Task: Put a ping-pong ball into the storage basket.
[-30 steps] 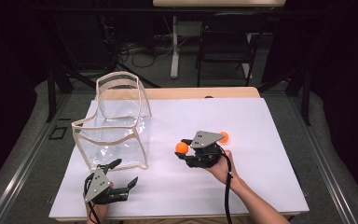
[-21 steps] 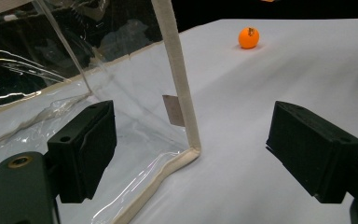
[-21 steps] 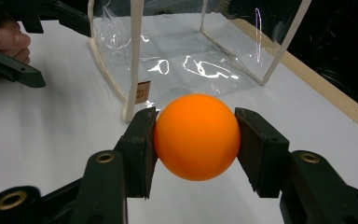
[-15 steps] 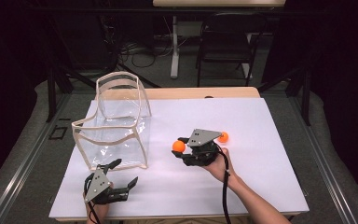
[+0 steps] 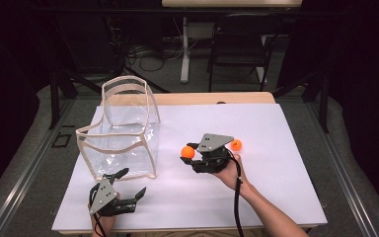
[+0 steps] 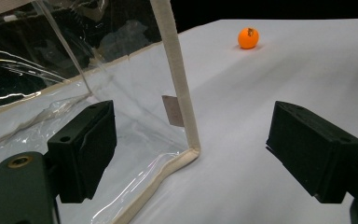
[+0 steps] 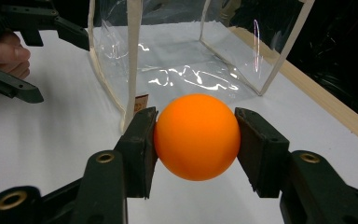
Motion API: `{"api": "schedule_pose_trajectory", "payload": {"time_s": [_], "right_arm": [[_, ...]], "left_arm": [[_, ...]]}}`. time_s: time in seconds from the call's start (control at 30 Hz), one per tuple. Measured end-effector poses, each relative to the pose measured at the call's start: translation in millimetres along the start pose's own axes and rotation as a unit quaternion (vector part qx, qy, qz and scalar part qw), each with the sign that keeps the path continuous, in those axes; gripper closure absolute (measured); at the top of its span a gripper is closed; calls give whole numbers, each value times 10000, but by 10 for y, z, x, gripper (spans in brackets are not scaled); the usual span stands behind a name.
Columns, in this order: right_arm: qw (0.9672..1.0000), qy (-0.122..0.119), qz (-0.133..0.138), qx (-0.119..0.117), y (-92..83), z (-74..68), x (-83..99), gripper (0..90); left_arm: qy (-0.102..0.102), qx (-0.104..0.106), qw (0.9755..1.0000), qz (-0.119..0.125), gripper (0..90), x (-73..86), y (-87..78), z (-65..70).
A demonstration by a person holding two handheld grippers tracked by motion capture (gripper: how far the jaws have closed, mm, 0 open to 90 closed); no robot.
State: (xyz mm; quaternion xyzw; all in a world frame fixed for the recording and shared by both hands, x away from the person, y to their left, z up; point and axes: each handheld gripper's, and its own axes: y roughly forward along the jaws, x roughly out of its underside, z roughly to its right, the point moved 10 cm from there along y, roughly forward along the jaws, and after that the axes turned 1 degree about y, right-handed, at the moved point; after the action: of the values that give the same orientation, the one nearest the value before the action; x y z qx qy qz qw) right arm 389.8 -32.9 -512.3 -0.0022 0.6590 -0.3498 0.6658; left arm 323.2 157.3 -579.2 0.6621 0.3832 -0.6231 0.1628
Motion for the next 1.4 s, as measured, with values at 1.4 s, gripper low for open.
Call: {"api": "schedule_pose_trajectory", "payload": {"time_s": [1.4], "right_arm": [[9999, -52, 119, -16, 105, 118, -268, 507]], "left_arm": [[7, 1, 10000, 18, 155, -6, 2, 1]]}}
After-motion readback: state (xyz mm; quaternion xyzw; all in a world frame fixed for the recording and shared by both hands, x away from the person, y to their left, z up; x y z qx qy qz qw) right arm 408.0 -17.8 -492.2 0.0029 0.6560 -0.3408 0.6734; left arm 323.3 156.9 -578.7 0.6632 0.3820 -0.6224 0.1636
